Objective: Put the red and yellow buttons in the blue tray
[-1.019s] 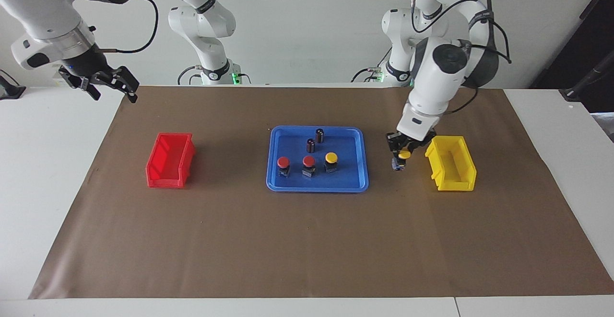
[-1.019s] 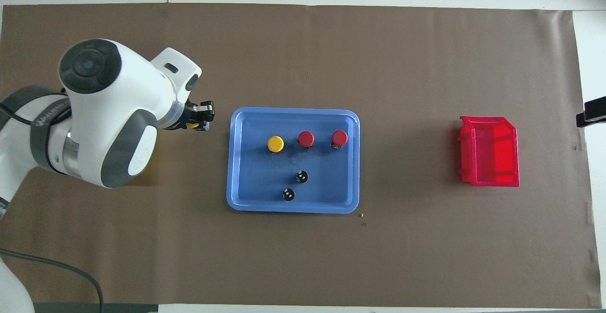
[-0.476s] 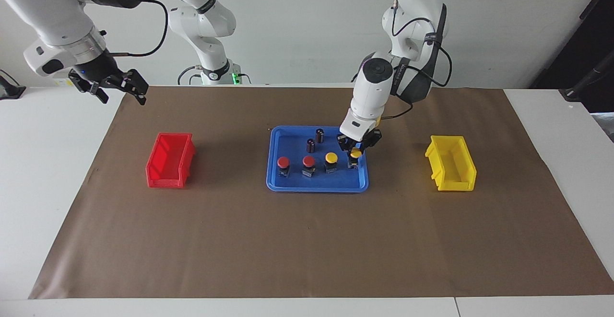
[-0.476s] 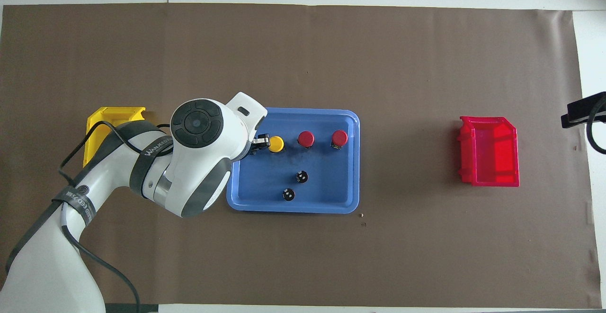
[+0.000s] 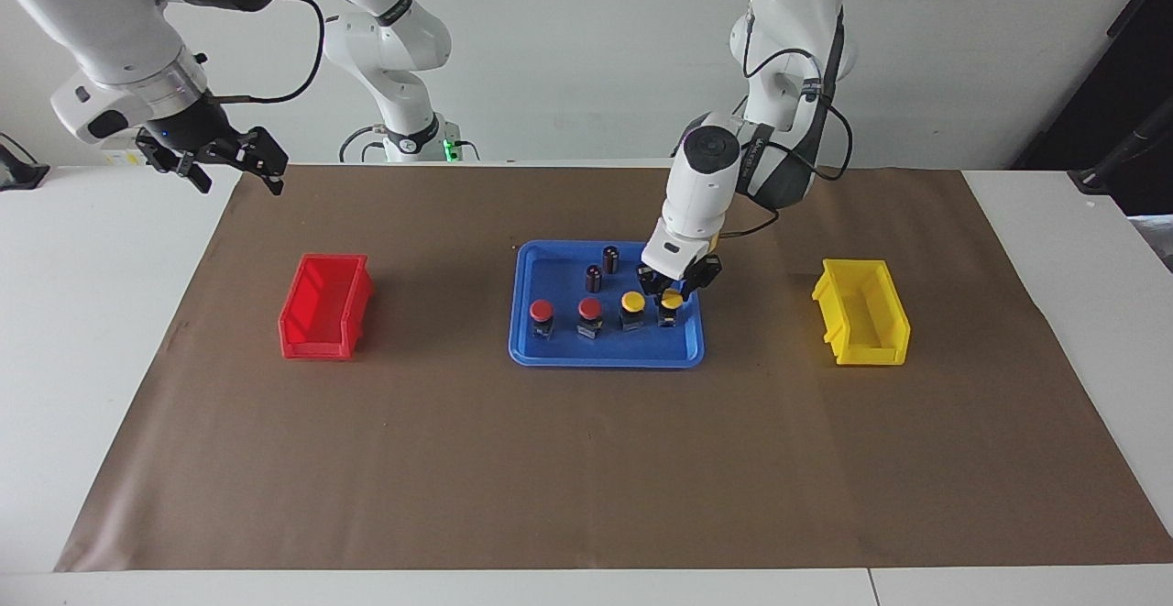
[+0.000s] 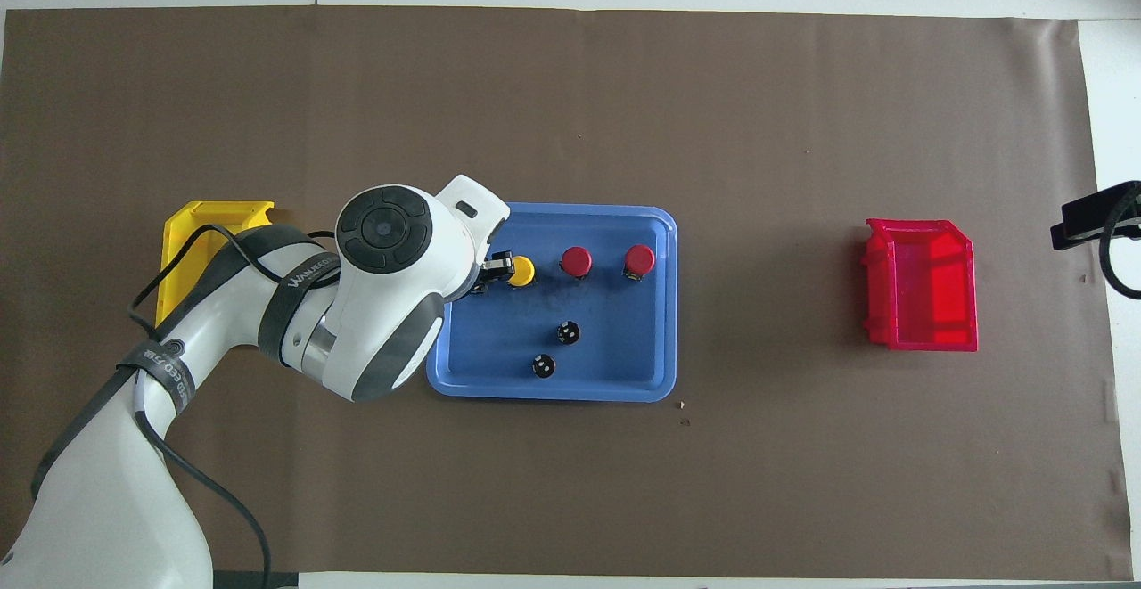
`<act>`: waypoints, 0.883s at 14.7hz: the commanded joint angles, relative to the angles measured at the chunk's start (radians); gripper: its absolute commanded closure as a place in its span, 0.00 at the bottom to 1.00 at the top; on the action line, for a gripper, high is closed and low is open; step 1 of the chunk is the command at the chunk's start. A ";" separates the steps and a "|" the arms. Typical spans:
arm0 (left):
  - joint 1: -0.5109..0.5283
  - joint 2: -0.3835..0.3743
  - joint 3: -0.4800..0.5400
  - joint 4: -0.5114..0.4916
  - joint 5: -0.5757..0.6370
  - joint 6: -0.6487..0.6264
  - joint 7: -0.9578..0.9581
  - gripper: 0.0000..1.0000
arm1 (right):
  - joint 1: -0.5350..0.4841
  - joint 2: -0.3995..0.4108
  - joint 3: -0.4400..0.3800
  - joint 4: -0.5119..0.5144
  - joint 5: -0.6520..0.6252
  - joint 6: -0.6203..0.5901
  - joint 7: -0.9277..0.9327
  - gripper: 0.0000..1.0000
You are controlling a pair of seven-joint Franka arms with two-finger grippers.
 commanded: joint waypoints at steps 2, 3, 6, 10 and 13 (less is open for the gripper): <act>0.052 -0.024 0.017 0.164 -0.004 -0.204 0.104 0.00 | -0.001 -0.003 -0.007 -0.008 -0.011 -0.003 -0.033 0.00; 0.071 -0.030 0.017 0.208 -0.002 -0.247 0.136 0.00 | -0.001 -0.003 -0.007 -0.009 -0.011 -0.002 -0.034 0.00; 0.160 -0.045 0.029 0.343 0.001 -0.395 0.274 0.00 | 0.001 -0.003 -0.007 -0.009 -0.011 -0.005 -0.034 0.00; 0.289 -0.142 0.033 0.367 -0.007 -0.517 0.486 0.00 | 0.001 0.000 -0.008 -0.002 -0.014 0.018 -0.031 0.00; 0.356 -0.199 0.033 0.379 -0.008 -0.606 0.567 0.00 | 0.004 -0.001 -0.007 -0.007 -0.042 0.024 -0.033 0.00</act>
